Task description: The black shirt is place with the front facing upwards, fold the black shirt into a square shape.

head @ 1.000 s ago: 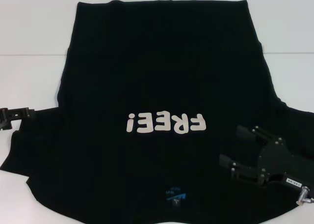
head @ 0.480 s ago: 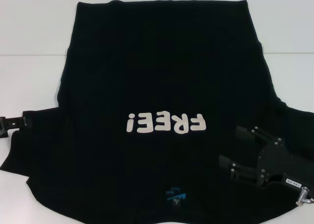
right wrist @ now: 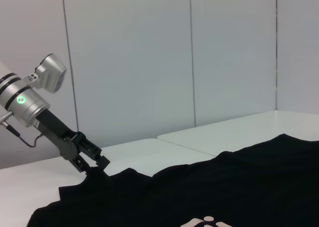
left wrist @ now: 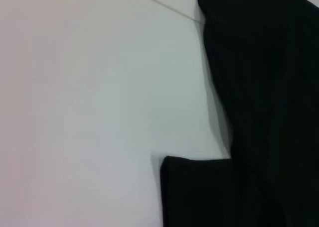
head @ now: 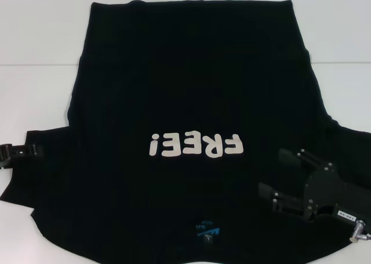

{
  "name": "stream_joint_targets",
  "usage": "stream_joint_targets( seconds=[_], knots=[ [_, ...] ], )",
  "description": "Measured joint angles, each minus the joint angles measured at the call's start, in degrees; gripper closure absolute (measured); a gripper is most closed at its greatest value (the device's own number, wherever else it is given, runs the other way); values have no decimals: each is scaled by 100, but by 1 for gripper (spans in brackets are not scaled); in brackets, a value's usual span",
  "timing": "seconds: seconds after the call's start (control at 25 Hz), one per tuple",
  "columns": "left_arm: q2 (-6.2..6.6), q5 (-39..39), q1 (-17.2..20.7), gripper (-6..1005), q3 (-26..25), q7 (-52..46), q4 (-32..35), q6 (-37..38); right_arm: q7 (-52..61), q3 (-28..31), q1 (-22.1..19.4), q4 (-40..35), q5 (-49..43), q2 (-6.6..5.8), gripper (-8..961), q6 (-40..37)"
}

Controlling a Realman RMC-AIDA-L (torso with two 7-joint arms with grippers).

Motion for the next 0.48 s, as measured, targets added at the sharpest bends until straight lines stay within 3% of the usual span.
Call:
stream_joint_targets(
  seconds=[0.48],
  knots=[
    [-26,41,-15,110,176,-148,91,46,0,8,0,0,0,0,22,-31]
  ],
)
